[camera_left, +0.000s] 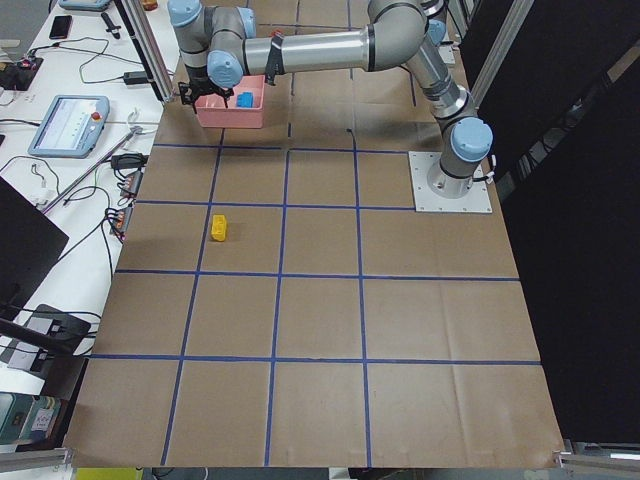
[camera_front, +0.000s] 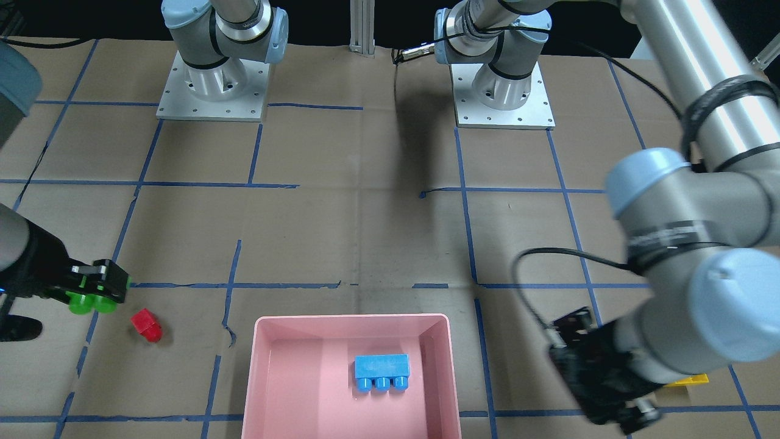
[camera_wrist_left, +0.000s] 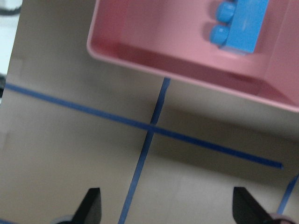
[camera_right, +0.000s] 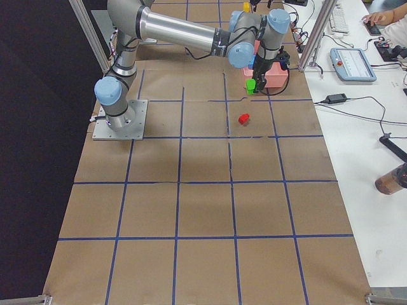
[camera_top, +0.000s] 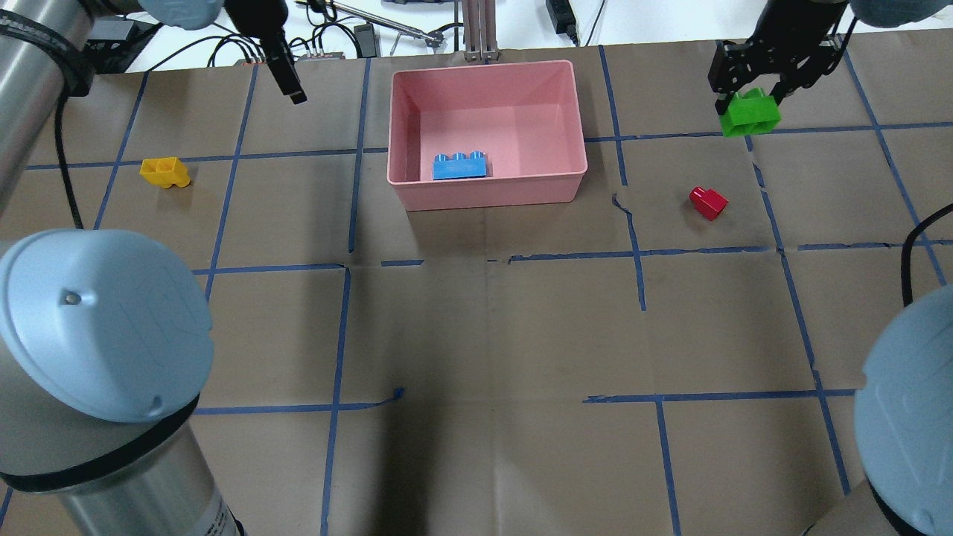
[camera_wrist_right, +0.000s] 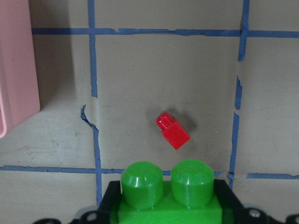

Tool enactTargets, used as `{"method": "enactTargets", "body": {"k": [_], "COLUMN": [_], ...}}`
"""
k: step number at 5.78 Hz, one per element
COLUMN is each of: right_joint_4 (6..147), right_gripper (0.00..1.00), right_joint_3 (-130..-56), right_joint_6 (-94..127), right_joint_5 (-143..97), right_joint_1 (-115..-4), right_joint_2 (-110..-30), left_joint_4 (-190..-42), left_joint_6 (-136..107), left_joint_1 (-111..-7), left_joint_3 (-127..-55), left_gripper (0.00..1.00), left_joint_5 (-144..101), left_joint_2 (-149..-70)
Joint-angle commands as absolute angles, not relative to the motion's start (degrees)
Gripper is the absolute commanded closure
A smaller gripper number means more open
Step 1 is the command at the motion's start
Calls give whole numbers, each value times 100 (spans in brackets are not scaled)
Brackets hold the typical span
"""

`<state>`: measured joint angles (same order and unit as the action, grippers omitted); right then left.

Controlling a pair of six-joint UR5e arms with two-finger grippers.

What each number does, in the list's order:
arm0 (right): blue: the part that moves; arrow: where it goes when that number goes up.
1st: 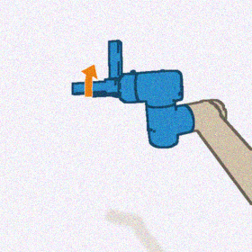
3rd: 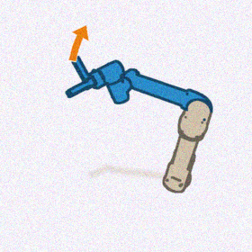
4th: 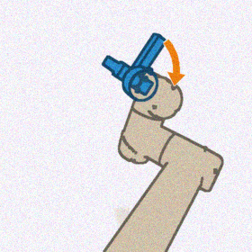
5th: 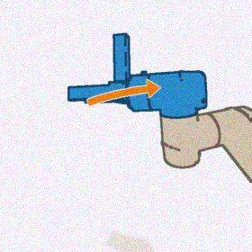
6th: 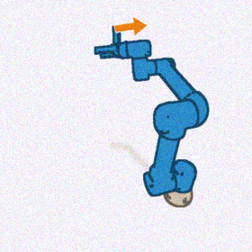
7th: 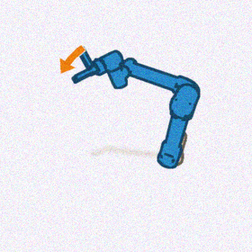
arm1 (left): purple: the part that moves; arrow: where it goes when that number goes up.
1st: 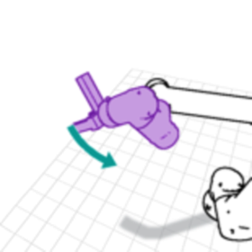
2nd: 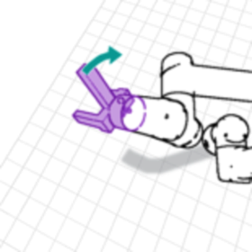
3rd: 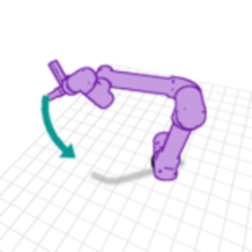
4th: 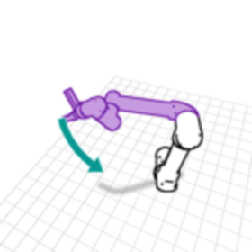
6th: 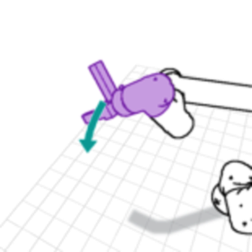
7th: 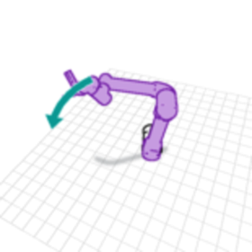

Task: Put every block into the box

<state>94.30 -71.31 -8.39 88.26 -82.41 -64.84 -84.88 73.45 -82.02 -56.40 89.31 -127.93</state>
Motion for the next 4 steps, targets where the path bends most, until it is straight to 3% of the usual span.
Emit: {"method": "enactTargets", "body": {"k": [1, 2, 4], "right_joint_4": [9439, 9457, 10044], "right_gripper": [53, 53, 51], "right_joint_3": [-6123, -5647, -5554], "right_joint_6": [407, 944, 1257], "right_joint_5": [8789, 8780, 8789], "right_joint_1": [-9346, -9795, -10133], "right_joint_2": [-5674, -5147, -4310], "left_joint_4": [-8561, -8482, -7933], "left_joint_6": [7636, 8708, 10438], "left_joint_1": [-7098, -6788, -6356], "left_joint_3": [-5948, -6002, -6056], "left_gripper": [1, 1, 1], "left_joint_5": [8886, 8947, 8947], "left_joint_2": [-12700, -12813, -13243]}}
